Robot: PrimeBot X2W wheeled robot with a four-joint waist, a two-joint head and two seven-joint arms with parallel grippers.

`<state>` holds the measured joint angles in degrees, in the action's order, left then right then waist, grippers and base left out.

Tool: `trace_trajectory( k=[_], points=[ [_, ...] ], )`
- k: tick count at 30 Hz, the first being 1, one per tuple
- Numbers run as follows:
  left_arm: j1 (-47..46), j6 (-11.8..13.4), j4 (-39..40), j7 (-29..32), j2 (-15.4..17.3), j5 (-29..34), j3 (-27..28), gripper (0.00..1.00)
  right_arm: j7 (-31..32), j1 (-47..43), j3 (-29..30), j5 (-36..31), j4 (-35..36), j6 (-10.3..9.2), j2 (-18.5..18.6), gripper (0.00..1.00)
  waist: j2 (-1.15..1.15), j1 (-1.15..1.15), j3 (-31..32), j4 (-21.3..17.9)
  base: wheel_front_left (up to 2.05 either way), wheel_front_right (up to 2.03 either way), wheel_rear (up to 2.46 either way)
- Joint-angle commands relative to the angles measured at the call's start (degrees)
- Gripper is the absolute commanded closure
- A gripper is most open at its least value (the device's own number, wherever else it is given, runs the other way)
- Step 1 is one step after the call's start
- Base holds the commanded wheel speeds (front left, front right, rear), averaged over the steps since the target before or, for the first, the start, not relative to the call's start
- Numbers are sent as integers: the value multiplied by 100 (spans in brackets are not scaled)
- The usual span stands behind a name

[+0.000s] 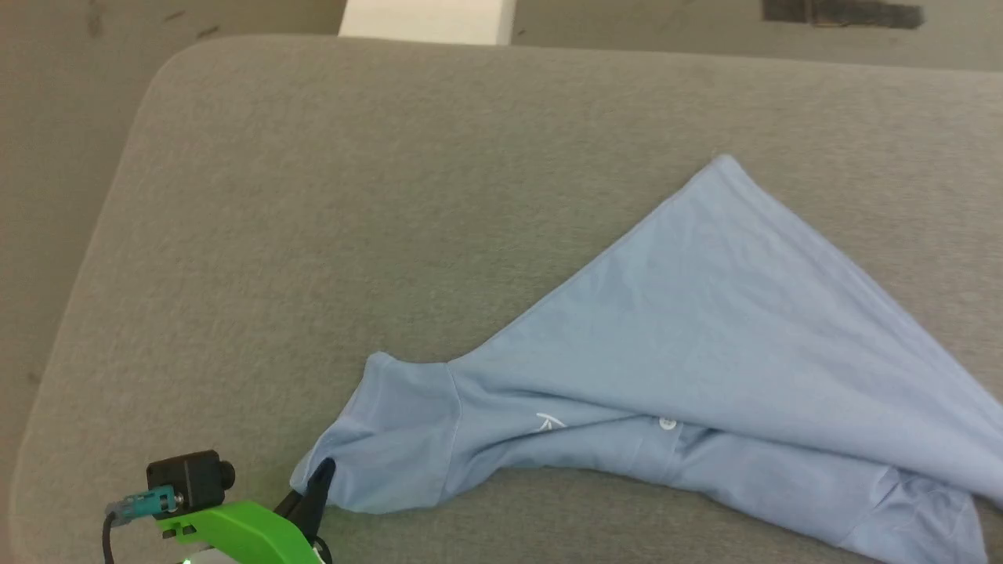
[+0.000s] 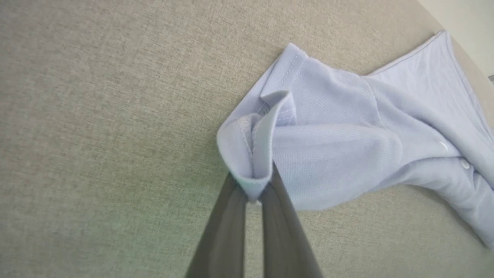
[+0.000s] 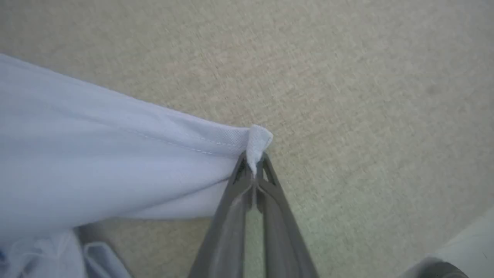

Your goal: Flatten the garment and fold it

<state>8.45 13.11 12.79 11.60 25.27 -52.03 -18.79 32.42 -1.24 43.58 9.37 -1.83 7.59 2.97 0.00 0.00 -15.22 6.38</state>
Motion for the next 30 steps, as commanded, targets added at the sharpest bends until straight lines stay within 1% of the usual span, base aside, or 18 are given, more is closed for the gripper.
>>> trace_trajectory(
  k=[1,3,4,7,8,9,10,13,17,19,21,22,24,25,26,28,30],
  points=[
    [51,28,31,25,51,-22,27,100,172,-59,14,70,-71,-10,2,100,0,0,353,-396,0,0,0],
    [52,35,68,45,70,-18,20,100,634,-162,-78,277,-385,-10,-5,100,0,0,354,-436,0,0,0],
    [45,38,79,50,72,-15,16,100,757,-194,-135,336,-475,-10,-6,100,0,0,353,-448,0,0,0],
    [26,35,102,74,74,-12,-9,100,842,-204,-253,429,-596,-10,-7,100,0,0,339,-471,0,0,0],
    [16,37,107,77,69,-9,-19,100,721,-176,-321,432,-555,-10,-8,74,0,0,327,-473,0,0,0],
    [10,35,108,81,67,-7,-29,100,606,-151,-378,435,-505,-10,-8,51,0,0,320,-470,0,0,0],
    [0,33,107,87,64,-7,-38,100,459,-133,-452,413,-419,-10,-8,0,0,0,313,-463,0,0,0],
    [-27,29,97,86,63,-3,-44,100,5,-10,-629,235,-140,-10,-8,0,0,0,288,-430,0,0,0],
    [-67,21,87,68,58,1,-39,100,-882,485,-998,91,181,-10,41,0,0,0,246,-389,0,0,0],
    [-88,14,89,60,50,-2,-41,100,-1440,851,-1294,18,277,-10,139,0,0,0,204,-365,0,0,0],
    [-124,-1,90,59,41,-4,-50,100,-1973,1223,-1746,-24,249,-10,244,0,0,0,160,-328,0,0,0],
    [-148,-5,91,56,35,-6,-49,100,-2229,1440,-2022,-41,187,-10,305,0,0,0,125,-305,0,0,0],
    [-194,-15,94,46,28,-2,-47,100,-2539,1839,-2555,-32,-33,-10,416,0,0,0,53,-260,0,0,0],
    [-209,-19,95,45,28,1,-48,100,-2608,1982,-2725,-21,-134,-10,450,0,0,0,24,-243,0,0,0],
    [-244,-24,94,43,24,6,-51,100,-2660,2271,-3063,13,-391,-10,519,0,0,0,-40,-201,0,0,0],
    [-297,-39,97,39,17,16,-60,100,-2628,2721,-3535,43,-807,-10,602,0,0,0,-156,-131,0,0,0],
    [-361,-54,97,31,2,26,-71,100,-2428,3153,-3947,75,-1302,-10,690,0,0,0,-269,-44,0,0,0]
  ],
)
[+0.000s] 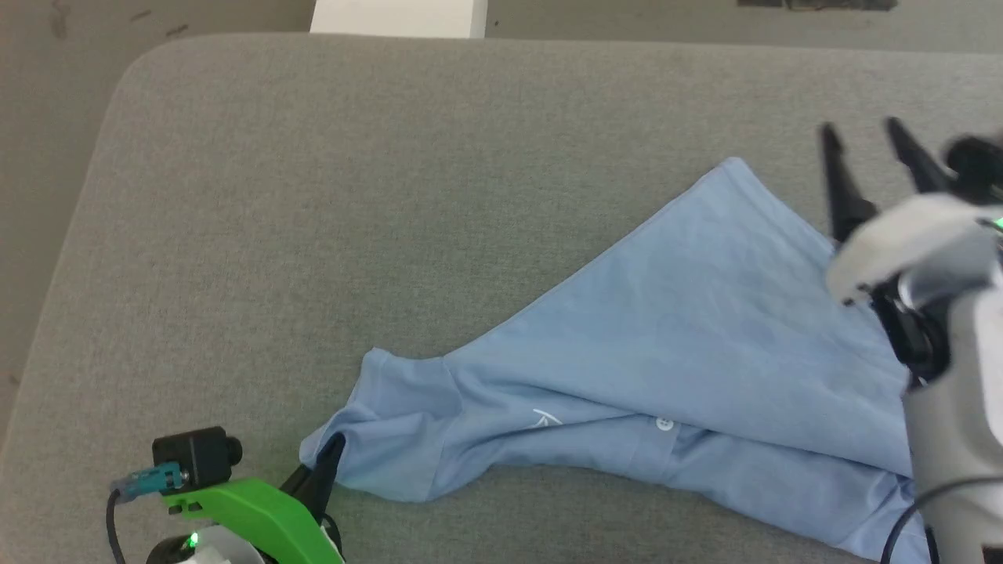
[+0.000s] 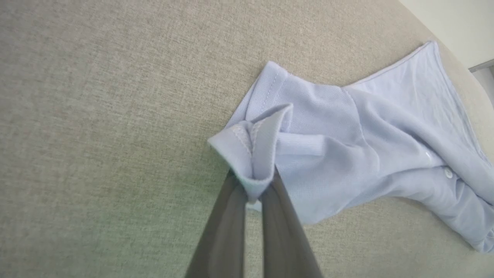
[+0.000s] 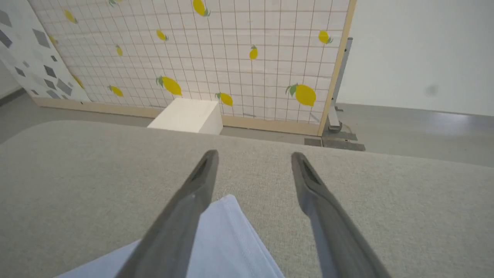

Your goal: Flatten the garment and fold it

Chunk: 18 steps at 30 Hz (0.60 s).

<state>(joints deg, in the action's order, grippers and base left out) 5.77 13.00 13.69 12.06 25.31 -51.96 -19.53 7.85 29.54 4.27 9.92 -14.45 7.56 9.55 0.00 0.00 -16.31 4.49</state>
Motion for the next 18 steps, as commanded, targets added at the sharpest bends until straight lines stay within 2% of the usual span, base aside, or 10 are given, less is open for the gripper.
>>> trace_trajectory(
  k=[1,4,8,16,17,18],
  points=[
    [-121,-51,2,-17,-7,25,-5,100,161,267,-164,18,-285,-8,68,0,0,0,-204,184,0,0,0],
    [-222,-81,-11,-29,-37,47,-37,100,745,861,-500,-39,-1067,-8,172,0,0,0,-357,333,0,0,0],
    [-369,-138,-53,-38,-100,71,-110,100,1882,1564,-569,-229,-2032,-8,152,0,0,0,-545,548,0,0,0],
    [-601,-278,-199,-102,-273,88,-268,100,3419,2300,-230,-964,-2850,-8,151,0,0,0,-831,850,0,0,0],
    [-618,-292,-228,-112,-291,86,-280,100,3610,2324,-148,-1065,-2918,-8,132,37,0,0,-841,867,0,0,0],
    [-627,-301,-250,-121,-302,85,-287,100,3769,2336,-82,-1148,-2962,-8,120,56,0,0,-843,875,0,0,0]
  ],
)
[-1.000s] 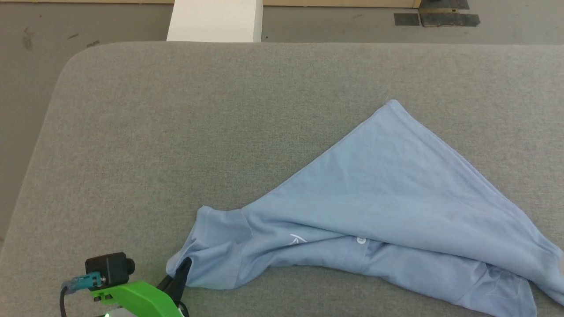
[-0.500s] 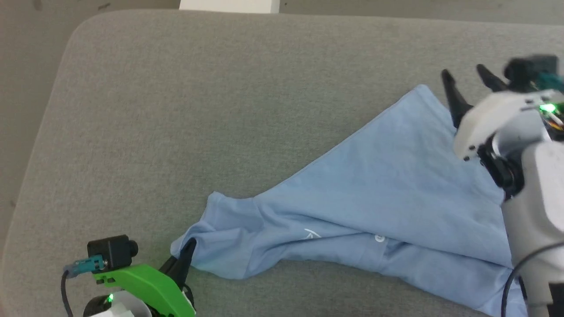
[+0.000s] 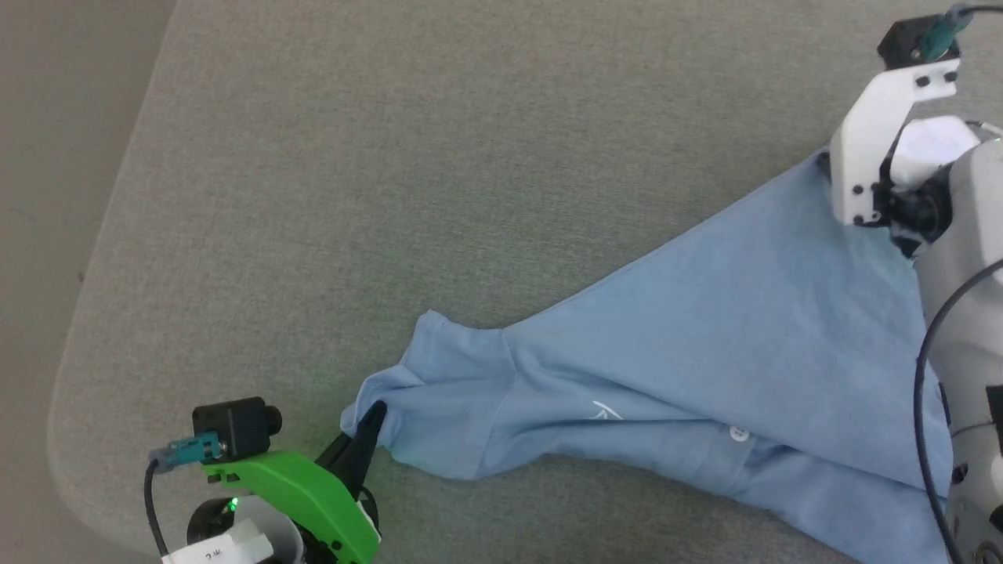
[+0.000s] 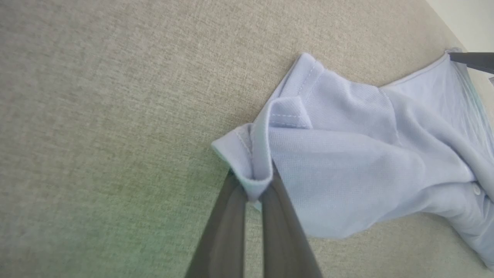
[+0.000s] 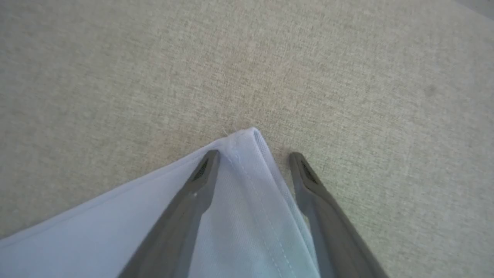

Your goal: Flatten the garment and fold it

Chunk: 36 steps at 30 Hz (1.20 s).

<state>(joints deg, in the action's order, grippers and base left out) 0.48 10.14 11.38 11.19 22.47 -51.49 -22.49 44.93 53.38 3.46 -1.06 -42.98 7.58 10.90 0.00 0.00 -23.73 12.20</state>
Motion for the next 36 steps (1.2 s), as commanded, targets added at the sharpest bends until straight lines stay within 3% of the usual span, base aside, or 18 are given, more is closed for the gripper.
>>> trace_trajectory(
  k=[1,2,3,6,11,16,21,25,29,33,36],
  points=[
    [-104,-20,-39,-41,-28,35,4,100,199,-42,53,-137,-130,-9,-26,71,0,0,-99,110,0,0,0],
    [-109,-26,-63,-49,-38,30,0,100,308,-44,92,-227,-113,-9,-48,91,0,0,-93,113,0,0,0],
    [-111,-30,-85,-56,-45,25,-1,100,307,-57,120,-286,-50,-9,-70,100,0,0,-79,110,0,0,0],
    [-103,-37,-143,-78,-47,25,-3,100,-79,-197,155,-258,175,-9,-132,100,0,0,36,74,0,0,0],
    [-6,-19,-173,-120,-12,21,25,100,-1323,-764,194,105,701,-9,-200,100,0,0,371,-109,0,0,0],
    [154,26,-123,-228,59,58,92,100,-2626,-1781,350,606,1510,-9,-266,100,0,0,841,-372,0,0,0],
    [249,79,-2,-509,110,179,237,100,-3249,-3071,614,1075,2608,-9,-351,100,0,0,1198,-684,0,0,0],
    [178,60,129,-893,99,301,425,100,-3261,-3963,984,1246,3558,-9,-485,100,0,0,1363,-926,0,0,0],
    [-171,-64,259,-1062,164,370,572,100,-2880,-4468,1161,1271,4468,-9,-502,100,0,0,1425,-1127,0,0,0],
    [-971,-296,375,-919,279,340,656,100,-2262,-4429,1067,1325,5228,-9,-185,100,0,0,1362,-1291,0,0,0],
    [-1803,-375,327,-779,208,113,840,100,-1772,-4026,867,1351,5618,-9,269,100,0,0,1181,-1427,0,0,0]
  ],
)
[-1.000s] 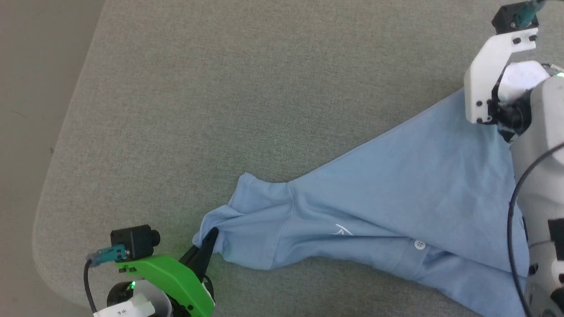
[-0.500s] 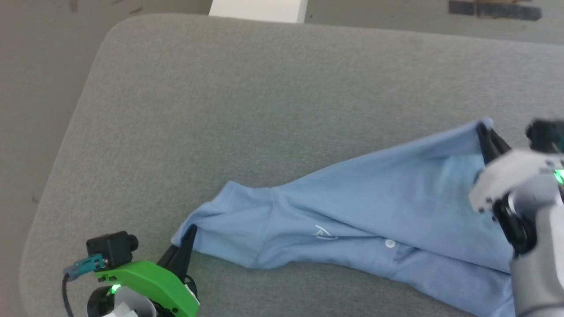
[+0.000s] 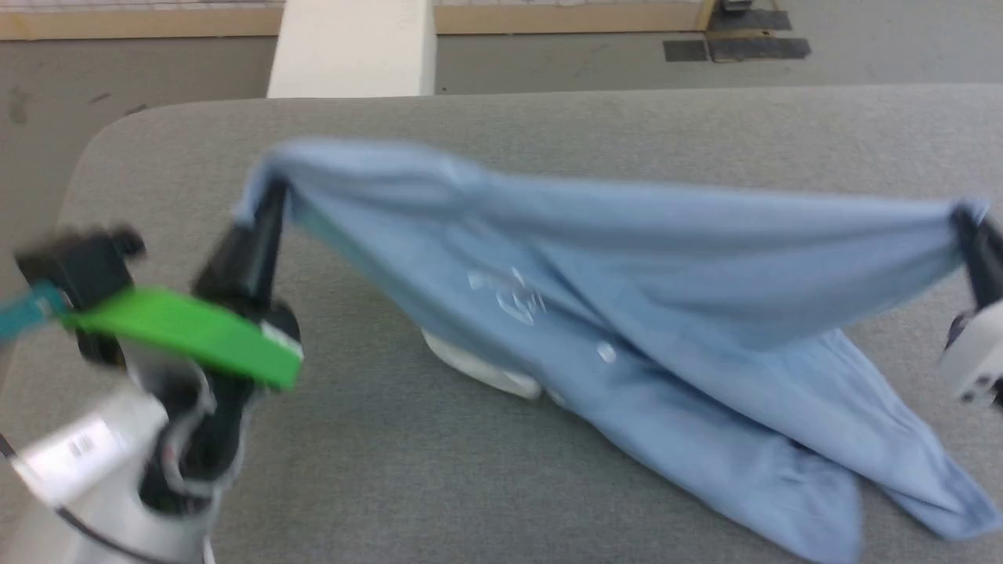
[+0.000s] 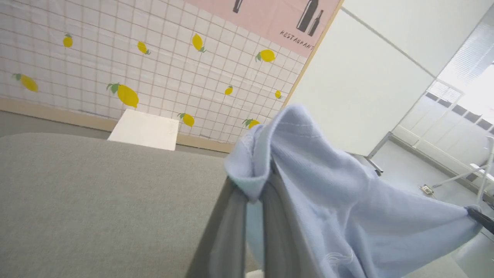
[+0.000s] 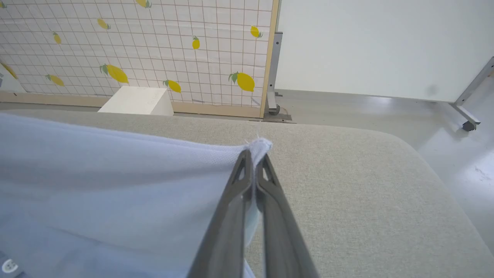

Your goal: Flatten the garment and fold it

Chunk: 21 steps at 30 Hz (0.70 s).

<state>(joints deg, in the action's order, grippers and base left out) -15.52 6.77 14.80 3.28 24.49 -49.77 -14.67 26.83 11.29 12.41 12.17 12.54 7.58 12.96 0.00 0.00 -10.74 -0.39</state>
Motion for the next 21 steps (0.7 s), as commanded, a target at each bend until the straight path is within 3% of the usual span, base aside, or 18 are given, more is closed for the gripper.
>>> trace_trajectory(
  k=[1,6,10,15,21],
  points=[
    [-469,-63,-64,76,2,-113,98,100,164,359,-99,46,134,-9,197,100,0,0,-181,-208,0,0,0],
    [-2042,-150,-547,464,-35,-313,223,100,790,1625,-593,163,132,-9,883,100,0,0,-652,-412,0,0,0],
    [-3358,-38,-1050,569,7,-172,369,100,1092,2794,-1030,179,-193,-9,1136,100,0,0,-1159,-549,0,0,0],
    [-4884,108,-1784,417,31,275,402,100,1136,4273,-1368,85,-977,-9,1045,100,0,0,-1720,-643,0,0,0],
    [-6539,127,-2510,-36,-81,548,549,100,734,5810,-1386,-278,-1864,-9,709,100,0,0,-2245,-681,0,0,0]
  ],
)
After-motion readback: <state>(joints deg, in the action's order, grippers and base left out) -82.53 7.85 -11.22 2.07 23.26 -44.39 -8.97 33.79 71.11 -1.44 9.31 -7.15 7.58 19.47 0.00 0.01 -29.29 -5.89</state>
